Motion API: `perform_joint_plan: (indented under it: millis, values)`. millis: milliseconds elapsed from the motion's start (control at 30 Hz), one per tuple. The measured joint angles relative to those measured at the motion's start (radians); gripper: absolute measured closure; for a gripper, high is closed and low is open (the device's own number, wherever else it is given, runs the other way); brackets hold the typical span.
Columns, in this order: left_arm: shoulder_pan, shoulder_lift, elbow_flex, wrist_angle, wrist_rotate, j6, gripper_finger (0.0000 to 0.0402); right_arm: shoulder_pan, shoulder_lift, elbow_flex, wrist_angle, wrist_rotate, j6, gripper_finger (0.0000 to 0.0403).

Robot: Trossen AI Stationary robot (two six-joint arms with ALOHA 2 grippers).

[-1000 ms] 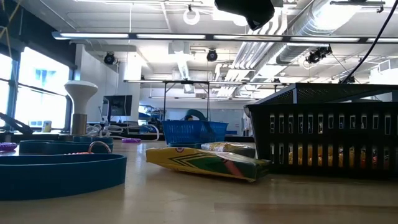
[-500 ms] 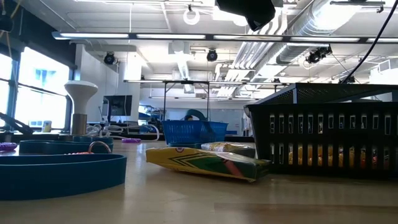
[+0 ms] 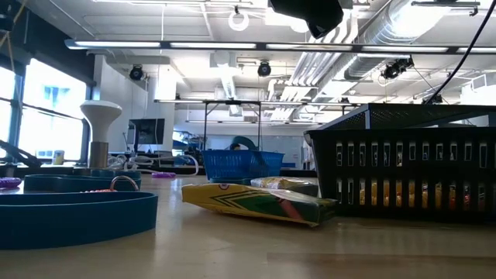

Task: Pick & Place Office Desk Supplies
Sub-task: Put the bottom purple wrist coil keychain into the black bin

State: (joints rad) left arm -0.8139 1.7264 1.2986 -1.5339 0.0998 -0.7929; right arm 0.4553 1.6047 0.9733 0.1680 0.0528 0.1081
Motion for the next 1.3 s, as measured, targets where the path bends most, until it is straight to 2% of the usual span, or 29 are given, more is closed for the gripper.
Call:
perform_joint_plan:
  millis: [100,200,367,467,533,767,900,1000,1133,1300]
  values:
    - [0.005,-0.001,0.053,-0.043,-0.012,0.022,0.0268,0.000,0.000,0.000,0.000,0.000,0.000,0.0098]
    - [0.020,-0.014,0.116,-0.036,-0.072,0.077,0.0268,0.000,0.000,0.000,0.000,0.000,0.000,0.0098]
    - [0.063,-0.037,0.208,-0.034,-0.263,0.180,0.0268,0.000,0.000,0.000,0.000,-0.003,0.005,0.0098]
    - [0.095,-0.065,0.206,-0.040,-0.383,0.205,0.0268,0.000,0.000,0.000,-0.004,-0.005,0.023,0.0098]
    - [0.130,-0.076,0.202,-0.038,-0.420,0.245,0.0268,0.001,0.000,0.000,-0.009,-0.006,0.026,0.0098]
    - [0.337,-0.101,0.185,0.005,-0.413,0.454,0.0268,0.003,0.000,0.000,-0.023,-0.027,0.030,0.0098]
    - [0.459,-0.134,0.132,0.008,-0.330,0.512,0.0268,0.003,0.000,0.000,-0.033,-0.046,0.031,0.0098]
    - [0.519,-0.206,0.044,0.090,-0.261,0.564,0.0268,0.003,0.000,0.000,-0.039,-0.061,0.044,0.0098]
    - [0.576,-0.362,-0.119,0.251,-0.225,0.589,0.0268,0.003,0.000,0.000,-0.060,-0.063,0.063,0.0098]
    - [0.599,-0.536,-0.294,0.346,-0.225,0.462,0.0268,0.003,0.000,0.000,-0.060,-0.061,0.064,0.0098]
